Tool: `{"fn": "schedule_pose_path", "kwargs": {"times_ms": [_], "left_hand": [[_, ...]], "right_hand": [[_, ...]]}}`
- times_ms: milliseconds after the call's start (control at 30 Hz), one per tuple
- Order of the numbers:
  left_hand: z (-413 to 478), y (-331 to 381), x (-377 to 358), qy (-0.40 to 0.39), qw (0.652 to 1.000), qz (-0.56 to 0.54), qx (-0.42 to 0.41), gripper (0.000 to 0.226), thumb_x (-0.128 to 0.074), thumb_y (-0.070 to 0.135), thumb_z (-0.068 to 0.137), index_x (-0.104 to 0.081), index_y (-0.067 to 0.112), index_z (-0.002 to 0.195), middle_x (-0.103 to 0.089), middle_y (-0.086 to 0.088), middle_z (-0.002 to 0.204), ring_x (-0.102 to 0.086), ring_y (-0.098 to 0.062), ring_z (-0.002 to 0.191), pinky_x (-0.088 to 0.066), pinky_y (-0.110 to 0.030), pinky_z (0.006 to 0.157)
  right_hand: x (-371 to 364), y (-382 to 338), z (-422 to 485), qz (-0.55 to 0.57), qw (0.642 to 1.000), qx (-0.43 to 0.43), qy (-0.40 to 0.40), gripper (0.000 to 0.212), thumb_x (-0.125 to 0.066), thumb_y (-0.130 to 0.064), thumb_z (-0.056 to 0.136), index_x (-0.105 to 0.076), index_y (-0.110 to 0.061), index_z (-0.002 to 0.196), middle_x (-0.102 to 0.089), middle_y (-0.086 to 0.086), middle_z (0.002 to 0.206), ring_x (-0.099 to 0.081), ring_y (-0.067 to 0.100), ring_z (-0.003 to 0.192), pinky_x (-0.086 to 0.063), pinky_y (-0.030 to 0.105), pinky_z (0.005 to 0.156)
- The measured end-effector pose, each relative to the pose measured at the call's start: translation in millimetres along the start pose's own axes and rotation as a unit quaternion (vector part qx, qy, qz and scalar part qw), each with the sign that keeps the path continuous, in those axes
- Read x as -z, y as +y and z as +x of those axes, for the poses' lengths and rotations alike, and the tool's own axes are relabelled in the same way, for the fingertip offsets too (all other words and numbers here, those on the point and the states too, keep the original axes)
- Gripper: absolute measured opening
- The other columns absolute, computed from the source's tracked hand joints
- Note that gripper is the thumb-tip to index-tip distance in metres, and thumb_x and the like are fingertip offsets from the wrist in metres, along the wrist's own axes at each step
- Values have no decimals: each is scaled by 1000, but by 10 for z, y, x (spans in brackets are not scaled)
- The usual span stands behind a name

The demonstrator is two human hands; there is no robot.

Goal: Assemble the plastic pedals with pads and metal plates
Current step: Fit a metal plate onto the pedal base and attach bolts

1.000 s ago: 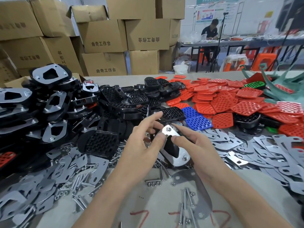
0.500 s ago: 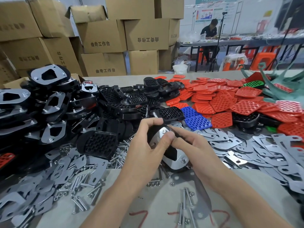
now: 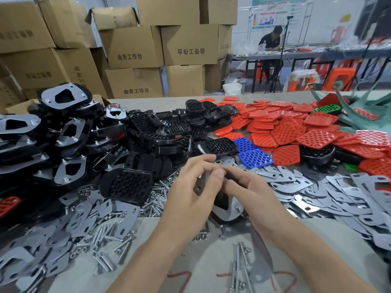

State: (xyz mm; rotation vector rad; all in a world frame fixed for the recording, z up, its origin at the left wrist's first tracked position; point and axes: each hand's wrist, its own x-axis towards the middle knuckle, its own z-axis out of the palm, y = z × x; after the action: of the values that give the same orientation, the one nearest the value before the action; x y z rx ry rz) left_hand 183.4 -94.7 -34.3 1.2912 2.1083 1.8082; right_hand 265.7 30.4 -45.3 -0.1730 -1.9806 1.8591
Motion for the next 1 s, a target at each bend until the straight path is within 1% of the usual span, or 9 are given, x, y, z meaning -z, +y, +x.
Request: {"fn": "schedule_pose_path", "kwargs": {"times_ms": [100,233,367,467,533,667,733,833,1000], "left_hand": [[-26,28,20,-22,999,-34,-4,24,-49,38,98,-71,34,107,-61,20,122,-54,-1,124,-42,-13,95],[-23,38,17,18,996,-82,35,24,-46,44,97,-65,33,106,-67,14,99,-61,5,96,-46,-12,81],[-22,14,-30,-7,1000,-15,3,30,-43,40,99,-71,29,93,-60,19,122,-51,-4,127,-41,-25,102],[-23,14,2,24,996,-80,30,29,-43,47,98,-67,34,108,-67,17,103,-61,1,101,-45,-9,85],[-22,6,0,36,995,-80,46,30,-40,50,98,-64,33,105,-68,16,101,-61,1,93,-43,-6,80],[-23,-2,-55,10,1000,-23,15,35,-40,44,99,-69,27,90,-59,24,125,-50,-1,128,-37,-14,98],[-28,16,-32,11,998,-61,17,31,-42,45,99,-69,31,97,-62,23,123,-52,5,124,-38,-8,94],[-22,18,-12,45,992,-105,53,26,-39,44,101,-63,33,102,-67,26,114,-58,11,107,-39,0,80],[-17,2,-55,13,998,-59,24,34,-40,37,102,-70,24,90,-61,23,124,-51,1,127,-38,-16,100]], "right_hand": [[9,18,10,-15,1000,-4,5,32,-59,-26,89,-75,-32,117,-75,12,113,-67,29,116,-44,54,111],[9,23,6,-19,1000,-9,5,36,-59,-26,87,-75,-39,117,-75,14,109,-69,26,105,-44,56,111],[12,22,5,-40,999,0,-15,31,-57,-22,94,-74,-30,118,-72,18,114,-63,38,115,-45,57,109],[24,33,16,-37,999,-9,1,31,-59,-25,89,-75,-33,115,-76,6,95,-70,22,93,-52,42,96],[14,30,17,-33,999,-9,-1,34,-59,-23,88,-75,-36,116,-78,3,100,-70,16,97,-53,40,98],[0,28,12,-46,999,13,-10,33,-57,-20,93,-74,-34,117,-73,14,113,-67,31,109,-46,53,106],[15,45,20,-57,998,8,1,34,-58,-25,91,-74,-41,117,-74,12,108,-68,27,100,-48,55,100],[17,52,26,-45,999,5,-1,36,-60,-28,87,-74,-48,113,-78,-8,103,-70,6,100,-54,30,92],[13,46,23,-41,999,13,-4,36,-59,-22,88,-75,-40,115,-75,9,108,-68,17,99,-52,35,100]]}}
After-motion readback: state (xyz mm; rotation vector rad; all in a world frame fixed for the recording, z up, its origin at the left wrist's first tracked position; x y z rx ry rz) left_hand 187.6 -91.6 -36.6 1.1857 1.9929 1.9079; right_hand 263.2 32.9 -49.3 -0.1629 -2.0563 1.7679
